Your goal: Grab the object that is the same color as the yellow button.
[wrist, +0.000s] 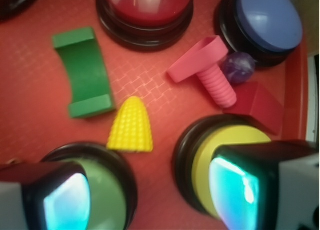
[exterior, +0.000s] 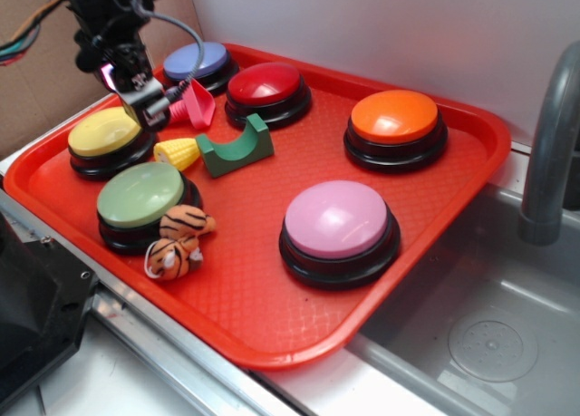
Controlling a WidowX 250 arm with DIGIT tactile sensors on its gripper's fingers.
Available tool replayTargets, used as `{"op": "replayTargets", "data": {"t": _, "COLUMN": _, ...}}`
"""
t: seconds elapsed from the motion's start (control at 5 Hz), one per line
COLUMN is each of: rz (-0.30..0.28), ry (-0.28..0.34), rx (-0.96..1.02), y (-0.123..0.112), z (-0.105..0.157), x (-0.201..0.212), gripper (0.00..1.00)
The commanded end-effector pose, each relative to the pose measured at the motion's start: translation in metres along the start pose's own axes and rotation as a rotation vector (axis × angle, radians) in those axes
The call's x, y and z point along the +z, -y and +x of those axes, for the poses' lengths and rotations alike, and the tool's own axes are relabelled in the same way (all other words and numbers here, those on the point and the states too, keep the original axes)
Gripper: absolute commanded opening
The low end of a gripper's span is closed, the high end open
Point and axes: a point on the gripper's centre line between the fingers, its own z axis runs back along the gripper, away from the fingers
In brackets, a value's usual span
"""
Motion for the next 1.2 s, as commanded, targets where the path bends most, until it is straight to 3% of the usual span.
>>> {"op": "replayTargets", "data": {"t": 0.0, "rz": 0.018, "ry": -0.006, "rx": -0.076, "y": 0.001, "z": 0.016, "x": -0.02, "gripper": 1.0}}
{"op": "replayTargets", "data": {"t": 0.6, "rz": 0.025, "ry": -0.011, "rx": -0.108, "y": 0.014, "z": 0.03, "x": -0.039, "gripper": 1.0}}
{"op": "replayTargets", "data": {"t": 1.0, "rz": 0.032, "ry": -0.058, "rx": -0.035, "y": 0.009, "z": 0.025, "x": -0.052, "gripper": 1.0}}
